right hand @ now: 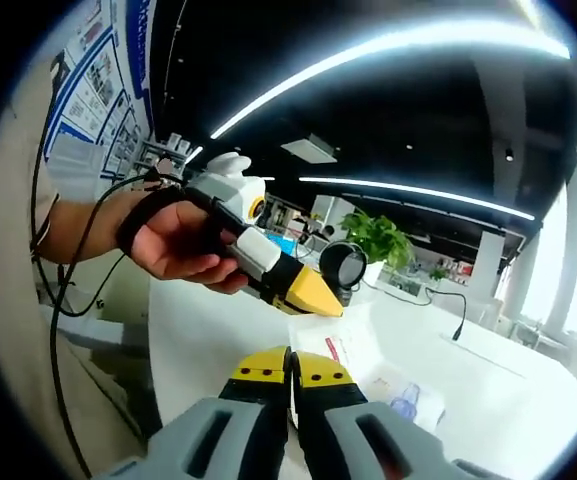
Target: Clip sheet goods on table flip sheet goods clip sheet goods scan sheet goods put sheet goods back to table
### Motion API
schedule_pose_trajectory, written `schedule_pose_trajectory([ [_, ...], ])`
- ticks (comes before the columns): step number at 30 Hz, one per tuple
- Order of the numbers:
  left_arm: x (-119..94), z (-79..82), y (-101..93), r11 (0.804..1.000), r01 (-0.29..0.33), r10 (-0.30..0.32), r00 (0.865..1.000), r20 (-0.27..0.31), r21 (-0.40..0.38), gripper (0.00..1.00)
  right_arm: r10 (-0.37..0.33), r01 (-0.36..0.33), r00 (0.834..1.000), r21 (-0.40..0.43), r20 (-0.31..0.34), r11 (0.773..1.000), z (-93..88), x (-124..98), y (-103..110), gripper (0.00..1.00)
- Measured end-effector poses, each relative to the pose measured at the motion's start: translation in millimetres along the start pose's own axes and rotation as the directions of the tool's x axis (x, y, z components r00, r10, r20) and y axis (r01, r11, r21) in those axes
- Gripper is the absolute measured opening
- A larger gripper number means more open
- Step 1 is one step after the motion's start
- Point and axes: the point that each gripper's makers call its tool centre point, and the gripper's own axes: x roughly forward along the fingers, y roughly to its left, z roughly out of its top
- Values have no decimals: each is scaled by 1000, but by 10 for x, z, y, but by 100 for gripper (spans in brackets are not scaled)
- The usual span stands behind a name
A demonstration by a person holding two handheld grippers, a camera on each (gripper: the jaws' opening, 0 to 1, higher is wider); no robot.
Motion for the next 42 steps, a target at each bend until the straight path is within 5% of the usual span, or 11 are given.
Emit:
schedule_pose_trajectory([
  [15,-117,162,20,991,-27,16,996,86,131,4,-44,42,997,32,66,999,131,-76,-149,0],
  [23,-222,252,124,956,-114,77,987,143,272,4,-77,73,993,50,93,996,196,-137,-264,0],
  [35,-155,218,406,935,-173,134,981,142,311,4,-141,123,977,120,160,985,324,-266,-481,0],
  [42,-166,253,594,901,-230,180,970,164,368,4,-191,165,964,149,183,975,353,-353,-634,0],
])
